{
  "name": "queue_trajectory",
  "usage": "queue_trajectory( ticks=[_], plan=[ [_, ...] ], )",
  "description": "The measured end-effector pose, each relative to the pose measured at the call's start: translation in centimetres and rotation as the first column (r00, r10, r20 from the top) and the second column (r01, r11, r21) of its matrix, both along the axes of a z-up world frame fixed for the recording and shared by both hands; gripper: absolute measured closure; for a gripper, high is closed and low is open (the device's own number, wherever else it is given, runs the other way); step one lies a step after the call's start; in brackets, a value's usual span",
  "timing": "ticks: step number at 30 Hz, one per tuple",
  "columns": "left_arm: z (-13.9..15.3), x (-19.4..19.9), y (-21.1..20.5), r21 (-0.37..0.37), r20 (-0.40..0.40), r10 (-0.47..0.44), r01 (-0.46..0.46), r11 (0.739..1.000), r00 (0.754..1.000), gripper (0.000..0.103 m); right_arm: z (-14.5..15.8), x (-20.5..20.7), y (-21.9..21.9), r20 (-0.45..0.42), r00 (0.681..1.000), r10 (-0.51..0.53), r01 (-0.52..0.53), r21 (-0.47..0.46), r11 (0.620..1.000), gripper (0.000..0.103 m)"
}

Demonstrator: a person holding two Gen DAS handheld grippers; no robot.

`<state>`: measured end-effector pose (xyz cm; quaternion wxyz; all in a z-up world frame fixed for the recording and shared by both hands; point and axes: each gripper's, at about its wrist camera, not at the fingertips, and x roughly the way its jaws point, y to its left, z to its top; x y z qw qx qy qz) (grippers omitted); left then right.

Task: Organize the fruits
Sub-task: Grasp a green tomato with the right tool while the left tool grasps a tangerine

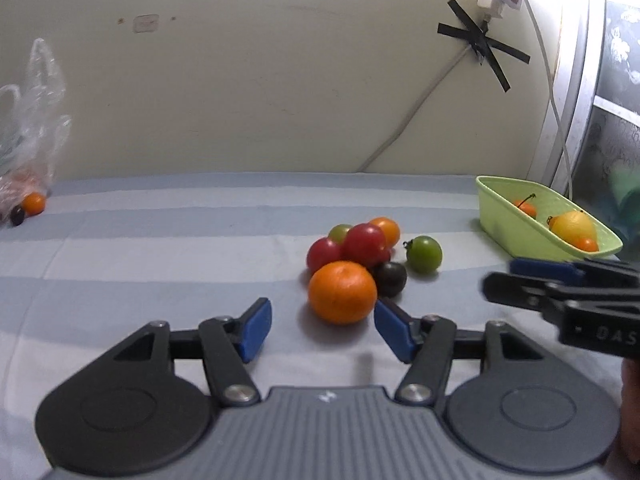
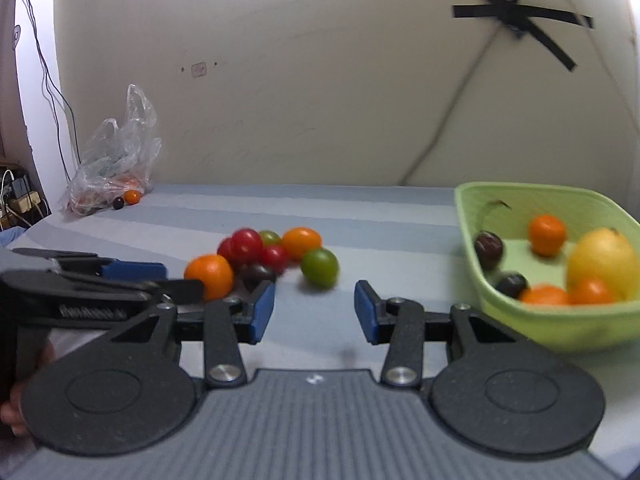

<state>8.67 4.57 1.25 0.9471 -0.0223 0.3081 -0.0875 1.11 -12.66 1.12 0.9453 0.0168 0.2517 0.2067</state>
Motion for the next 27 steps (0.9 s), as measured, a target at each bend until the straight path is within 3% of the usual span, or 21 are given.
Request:
queue_trajectory(
  ticks=[3,9,13,15,16,20,23,27],
  plan=[
    [-0.2,0.8,-0.5,0.022,0.007,-0.005,0.005,1.0,1.0,0.042,0.1,1.4,1.0,0.012,1.0,-0.008,0.008,-0.05,0.999,0.056],
    [-0.5,1.2,-0.5,-0.001,-0.001,-0.032,0.032,0.999,0.999,0.045,-0.8,4.4,1.5,-0.055,0.998,-0.012,0.009,-0.063,0.998,0.056],
    [-0.7,1.8,-0.5,-0.025,-0.031,-0.046,0.045,0.999,0.998,0.047,-1.6,5.0,2.0,-0.123,0.992,-0.003,-0.006,-0.072,0.997,0.071],
    [-0.8,1.9,-0.5,-0.035,-0.038,-0.057,0.056,0.998,0.998,0.051,-1.5,4.7,1.8,-0.123,0.992,-0.004,-0.004,-0.063,0.998,0.072],
    [-0.8,2.0,-0.5,-0.039,-0.042,-0.057,0.055,0.998,0.997,0.06,-1.5,4.6,1.7,-0.118,0.993,-0.008,0.001,-0.063,0.998,0.073],
    [-0.8,1.8,0.0,-0.067,-0.04,-0.04,0.037,0.997,0.998,0.061,-1.1,3.2,1.2,-0.065,0.997,-0.051,0.048,-0.058,0.997,0.073],
    [-0.7,0.8,0.0,-0.06,-0.033,-0.029,0.027,0.998,0.999,0.061,-1.0,1.3,0.0,-0.077,0.995,-0.07,0.068,-0.027,0.997,0.073],
    [-0.5,-2.0,-0.4,-0.126,-0.026,-0.106,0.102,0.987,0.994,0.061,-1.0,-3.1,-1.0,-0.049,0.997,-0.059,0.058,-0.026,0.998,0.072]
  ],
)
